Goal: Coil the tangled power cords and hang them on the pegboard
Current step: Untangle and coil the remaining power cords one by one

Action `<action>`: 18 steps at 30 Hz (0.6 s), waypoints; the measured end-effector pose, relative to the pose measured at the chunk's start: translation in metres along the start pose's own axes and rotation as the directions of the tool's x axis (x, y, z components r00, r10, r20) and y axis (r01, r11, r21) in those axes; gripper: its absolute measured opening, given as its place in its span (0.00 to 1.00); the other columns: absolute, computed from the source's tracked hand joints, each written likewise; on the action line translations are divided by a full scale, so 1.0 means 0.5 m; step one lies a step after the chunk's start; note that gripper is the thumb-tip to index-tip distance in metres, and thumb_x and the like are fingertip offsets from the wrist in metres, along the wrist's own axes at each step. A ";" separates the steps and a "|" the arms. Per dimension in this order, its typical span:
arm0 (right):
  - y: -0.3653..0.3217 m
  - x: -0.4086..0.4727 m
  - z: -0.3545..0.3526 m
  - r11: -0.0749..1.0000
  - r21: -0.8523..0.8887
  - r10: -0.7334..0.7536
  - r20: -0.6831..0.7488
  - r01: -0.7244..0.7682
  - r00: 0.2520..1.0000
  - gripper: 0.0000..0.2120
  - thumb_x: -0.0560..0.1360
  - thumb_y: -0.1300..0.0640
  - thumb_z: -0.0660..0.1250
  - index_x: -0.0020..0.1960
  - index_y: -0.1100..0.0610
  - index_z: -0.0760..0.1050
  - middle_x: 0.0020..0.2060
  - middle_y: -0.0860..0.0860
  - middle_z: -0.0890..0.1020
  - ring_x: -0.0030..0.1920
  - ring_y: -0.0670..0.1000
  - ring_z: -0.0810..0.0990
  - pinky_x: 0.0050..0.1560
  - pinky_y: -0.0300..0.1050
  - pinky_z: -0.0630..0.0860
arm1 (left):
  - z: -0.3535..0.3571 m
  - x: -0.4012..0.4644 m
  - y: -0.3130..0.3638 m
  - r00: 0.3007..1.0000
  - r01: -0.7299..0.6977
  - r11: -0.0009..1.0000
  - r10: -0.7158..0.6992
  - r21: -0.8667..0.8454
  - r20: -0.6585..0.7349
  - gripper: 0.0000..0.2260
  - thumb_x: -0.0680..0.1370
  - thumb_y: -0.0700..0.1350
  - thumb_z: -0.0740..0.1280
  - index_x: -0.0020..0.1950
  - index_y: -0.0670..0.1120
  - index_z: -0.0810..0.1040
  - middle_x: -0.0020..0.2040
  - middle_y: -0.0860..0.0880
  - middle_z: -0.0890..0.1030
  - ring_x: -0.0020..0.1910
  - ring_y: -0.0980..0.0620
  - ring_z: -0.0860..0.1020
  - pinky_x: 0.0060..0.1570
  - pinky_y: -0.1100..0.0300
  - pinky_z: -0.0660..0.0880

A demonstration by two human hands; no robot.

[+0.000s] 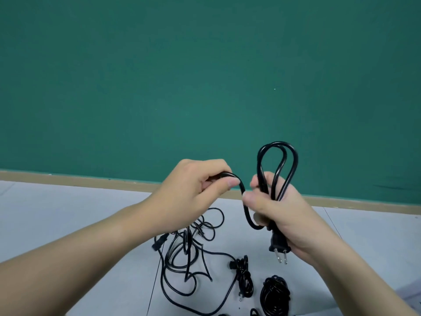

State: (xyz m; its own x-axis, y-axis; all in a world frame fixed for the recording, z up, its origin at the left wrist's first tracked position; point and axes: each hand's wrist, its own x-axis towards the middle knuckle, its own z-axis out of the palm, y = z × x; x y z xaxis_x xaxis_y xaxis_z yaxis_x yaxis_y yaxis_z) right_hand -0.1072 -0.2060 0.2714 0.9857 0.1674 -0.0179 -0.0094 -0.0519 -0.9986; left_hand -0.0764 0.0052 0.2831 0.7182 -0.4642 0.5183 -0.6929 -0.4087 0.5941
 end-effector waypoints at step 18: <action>-0.002 -0.016 0.002 0.811 0.231 0.290 0.639 -0.537 0.713 0.15 0.81 0.45 0.65 0.50 0.58 0.77 0.34 0.49 0.61 0.28 0.43 0.60 0.25 0.32 0.59 | 0.005 0.010 0.025 0.989 0.095 0.994 -0.100 -0.050 -0.106 0.17 0.76 0.63 0.68 0.49 0.52 0.69 0.28 0.48 0.70 0.27 0.54 0.63 0.31 0.63 0.63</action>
State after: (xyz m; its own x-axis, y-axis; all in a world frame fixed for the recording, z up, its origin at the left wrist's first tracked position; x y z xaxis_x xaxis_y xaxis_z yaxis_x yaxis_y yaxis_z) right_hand -0.1152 -0.2065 0.2726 0.5925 0.7330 -0.3341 -0.5762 0.0958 -0.8117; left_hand -0.0817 -0.0041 0.2918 0.7868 -0.3352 0.5183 -0.6171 -0.4111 0.6709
